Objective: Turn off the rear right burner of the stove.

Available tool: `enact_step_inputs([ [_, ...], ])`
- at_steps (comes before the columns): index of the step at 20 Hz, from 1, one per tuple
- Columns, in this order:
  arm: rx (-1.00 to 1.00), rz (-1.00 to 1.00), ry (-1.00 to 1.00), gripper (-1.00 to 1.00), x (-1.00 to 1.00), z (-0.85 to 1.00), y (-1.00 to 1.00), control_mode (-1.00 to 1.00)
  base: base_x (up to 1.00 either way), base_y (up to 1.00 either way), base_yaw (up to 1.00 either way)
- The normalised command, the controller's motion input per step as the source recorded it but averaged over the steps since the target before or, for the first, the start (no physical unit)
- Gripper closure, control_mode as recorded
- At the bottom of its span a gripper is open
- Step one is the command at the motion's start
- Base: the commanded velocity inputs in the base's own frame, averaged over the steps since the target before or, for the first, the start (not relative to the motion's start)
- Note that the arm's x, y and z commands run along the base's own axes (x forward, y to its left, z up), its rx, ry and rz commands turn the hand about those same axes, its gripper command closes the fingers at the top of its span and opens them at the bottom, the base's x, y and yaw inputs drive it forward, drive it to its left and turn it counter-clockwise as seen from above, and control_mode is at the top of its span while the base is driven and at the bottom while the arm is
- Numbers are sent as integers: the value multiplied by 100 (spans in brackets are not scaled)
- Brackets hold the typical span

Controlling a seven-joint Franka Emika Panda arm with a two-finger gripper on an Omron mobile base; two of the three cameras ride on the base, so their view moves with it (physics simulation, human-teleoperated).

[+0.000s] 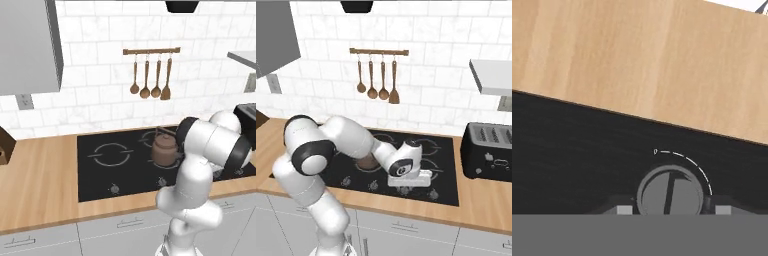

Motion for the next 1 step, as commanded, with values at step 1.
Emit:
enact_step_inputs([
  [1, 0, 0, 0, 100, 0, 0, 0, -100, 0, 0, 0],
])
